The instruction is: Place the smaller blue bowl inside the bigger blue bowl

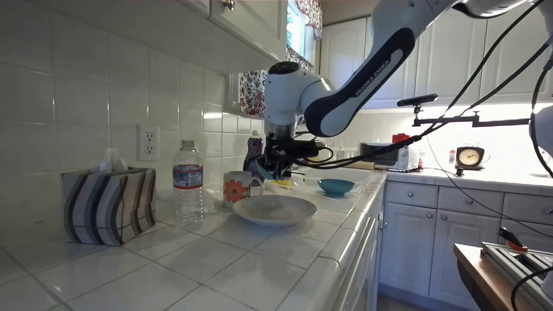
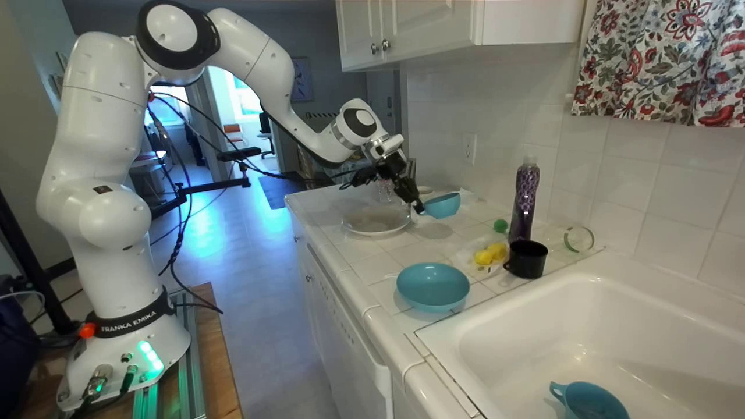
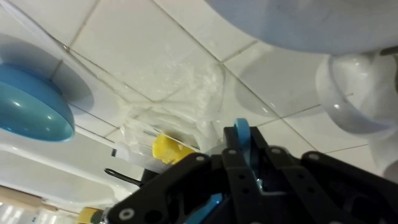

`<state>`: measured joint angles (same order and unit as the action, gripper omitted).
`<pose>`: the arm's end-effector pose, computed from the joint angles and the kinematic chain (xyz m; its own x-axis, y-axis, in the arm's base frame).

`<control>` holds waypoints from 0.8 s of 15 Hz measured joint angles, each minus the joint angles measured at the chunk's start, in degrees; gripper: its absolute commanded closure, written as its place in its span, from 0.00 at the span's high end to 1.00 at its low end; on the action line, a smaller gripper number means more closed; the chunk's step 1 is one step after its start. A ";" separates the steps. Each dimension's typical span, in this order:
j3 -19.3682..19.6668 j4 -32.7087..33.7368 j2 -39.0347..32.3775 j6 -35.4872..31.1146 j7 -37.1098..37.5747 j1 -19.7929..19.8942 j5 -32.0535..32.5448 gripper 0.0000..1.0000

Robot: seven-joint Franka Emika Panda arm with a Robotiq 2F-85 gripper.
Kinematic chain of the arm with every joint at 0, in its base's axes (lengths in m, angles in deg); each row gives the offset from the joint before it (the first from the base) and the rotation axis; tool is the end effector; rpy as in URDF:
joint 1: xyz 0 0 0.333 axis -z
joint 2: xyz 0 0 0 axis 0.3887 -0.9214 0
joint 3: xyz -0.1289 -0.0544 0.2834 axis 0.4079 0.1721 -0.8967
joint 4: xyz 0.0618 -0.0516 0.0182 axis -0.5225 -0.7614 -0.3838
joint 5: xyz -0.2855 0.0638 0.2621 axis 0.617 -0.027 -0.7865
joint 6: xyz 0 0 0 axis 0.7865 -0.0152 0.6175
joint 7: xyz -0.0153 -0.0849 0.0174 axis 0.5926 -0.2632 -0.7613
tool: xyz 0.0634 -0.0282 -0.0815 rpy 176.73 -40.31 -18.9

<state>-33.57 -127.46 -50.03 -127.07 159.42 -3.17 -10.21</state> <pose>0.6404 0.0136 0.3154 0.5383 -0.5872 0.6046 -0.7949 -0.5920 0.1327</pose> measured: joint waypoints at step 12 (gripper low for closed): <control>-11.03 -21.29 19.21 -5.02 22.35 21.18 10.92 0.03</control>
<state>-44.60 -148.76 -30.83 -132.08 181.77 18.01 0.71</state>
